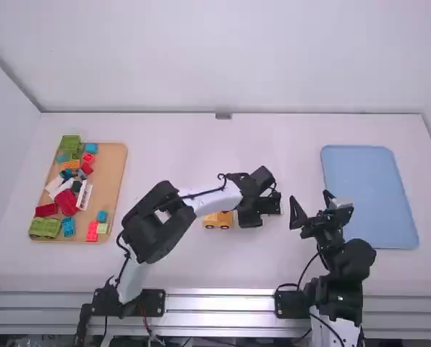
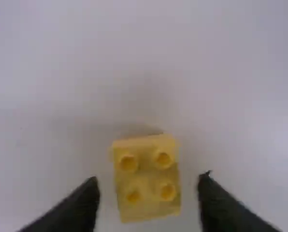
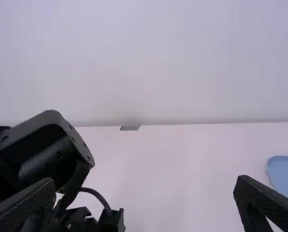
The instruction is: Assemble lego blocks to make yellow taxi
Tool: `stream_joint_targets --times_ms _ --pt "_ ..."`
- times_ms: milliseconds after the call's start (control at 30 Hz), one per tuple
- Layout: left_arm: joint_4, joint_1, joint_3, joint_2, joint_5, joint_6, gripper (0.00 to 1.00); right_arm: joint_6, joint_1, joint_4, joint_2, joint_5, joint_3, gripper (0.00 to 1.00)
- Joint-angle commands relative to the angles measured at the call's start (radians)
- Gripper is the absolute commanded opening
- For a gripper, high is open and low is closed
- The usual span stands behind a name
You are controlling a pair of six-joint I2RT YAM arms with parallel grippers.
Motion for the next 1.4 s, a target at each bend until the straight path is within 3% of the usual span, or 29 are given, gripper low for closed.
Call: stream_joint_targets --times_ms 0,33,233,267,433,600,867,967,1000,1133,1233,1367 --pt "-0.004 0.001 -0.004 0.011 0.0 -0.002 0.85 0.0 -0.002 0.003 0.003 -0.002 -0.008 0.98" --pt "-0.004 0.001 -0.004 0.011 -0.001 -0.001 0.91 0.0 0.002 0.003 0.003 -0.001 -0.009 0.98" --pt "-0.065 0.001 0.031 -0.007 0.0 -0.005 0.93 0.0 -0.003 0.008 0.003 0.006 -0.008 0.98" --pt "-0.114 0.006 0.064 -0.019 -0.016 -0.023 0.99 0.0 -0.003 0.019 0.003 0.005 -0.008 0.98" --pt "-0.175 0.055 0.124 -0.078 -0.086 -0.106 0.99 0.0 -0.001 0.048 0.008 0.031 -0.008 0.98" --pt "-0.209 0.112 0.122 -0.148 -0.018 -0.076 0.99 -0.006 -0.001 0.084 0.079 0.021 0.01 0.99" --pt "-0.108 0.208 -0.008 -0.333 -0.064 -0.166 0.99 -0.175 0.056 0.077 0.456 -0.063 0.193 0.98" --pt "-0.005 0.24 -0.155 -0.472 -0.117 -0.216 0.99 -0.316 0.162 0.045 0.705 -0.062 0.325 0.98" --pt "-0.001 0.242 -0.164 -0.48 -0.117 -0.216 0.99 -0.324 0.168 0.041 0.717 -0.061 0.334 0.98" --pt "0.116 0.285 -0.322 -0.63 -0.117 -0.265 0.99 -0.494 0.286 -0.118 0.979 0.029 0.527 0.98" --pt "0.232 0.364 -0.465 -0.772 -0.13 -0.334 0.99 -0.761 0.38 -0.35 1.194 0.122 0.713 0.98" --pt "0.345 0.482 -0.603 -0.913 -0.136 -0.368 0.99 -0.956 0.458 -0.507 1.386 0.244 0.851 0.98"
